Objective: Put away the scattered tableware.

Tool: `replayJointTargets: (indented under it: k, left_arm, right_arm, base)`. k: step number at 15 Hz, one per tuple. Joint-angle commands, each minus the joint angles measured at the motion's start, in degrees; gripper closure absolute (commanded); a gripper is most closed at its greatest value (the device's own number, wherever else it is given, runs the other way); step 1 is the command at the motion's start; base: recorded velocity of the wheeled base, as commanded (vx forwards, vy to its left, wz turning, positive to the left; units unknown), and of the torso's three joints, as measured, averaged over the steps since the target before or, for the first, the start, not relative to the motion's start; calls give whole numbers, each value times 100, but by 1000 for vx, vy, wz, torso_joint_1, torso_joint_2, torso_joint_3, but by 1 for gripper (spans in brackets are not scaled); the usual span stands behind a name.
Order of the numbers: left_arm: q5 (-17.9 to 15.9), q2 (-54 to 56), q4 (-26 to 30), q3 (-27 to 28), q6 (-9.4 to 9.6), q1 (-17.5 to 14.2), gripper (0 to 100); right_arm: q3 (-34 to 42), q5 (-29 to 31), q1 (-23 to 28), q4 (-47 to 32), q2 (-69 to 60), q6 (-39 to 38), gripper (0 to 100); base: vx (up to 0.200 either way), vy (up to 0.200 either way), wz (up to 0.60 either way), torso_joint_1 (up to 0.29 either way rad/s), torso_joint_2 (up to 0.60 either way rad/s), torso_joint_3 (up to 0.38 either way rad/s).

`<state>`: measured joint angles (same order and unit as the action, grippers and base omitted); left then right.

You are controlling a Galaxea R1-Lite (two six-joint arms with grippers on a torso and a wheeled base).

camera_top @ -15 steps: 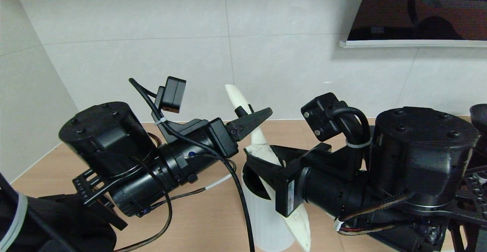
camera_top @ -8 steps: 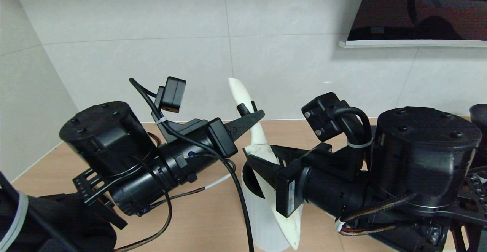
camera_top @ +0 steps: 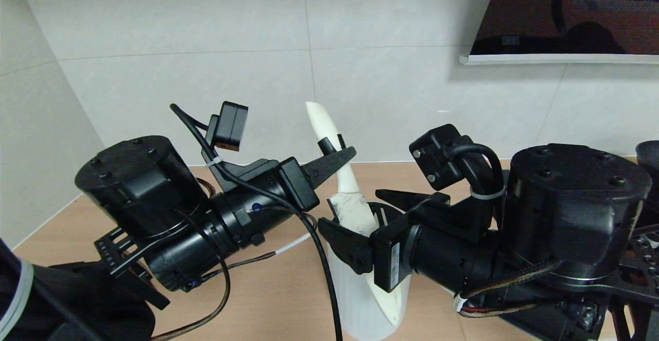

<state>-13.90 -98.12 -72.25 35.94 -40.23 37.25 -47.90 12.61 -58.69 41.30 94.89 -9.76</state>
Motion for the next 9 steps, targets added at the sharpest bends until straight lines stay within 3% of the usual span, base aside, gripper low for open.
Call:
replayJointTargets:
  k: [1,7,9]
  left_arm:
    - [1,39,-8,1,-2,1,100]
    - [-34,-23,-465,-96,-2,1,100]
    - [-25,39,-439,-105,419,-78,100]
  right_arm:
    - [0,5,6,9,-15,1,0]
    - [-27,5,358,1,-278,10,0]
    - [-97,-4,947,-17,-472,54,0]
  base:
    - [0,0,0,0,0,0]
    - [0,0,0,0,0,0]
    - [0,0,0,0,0,0]
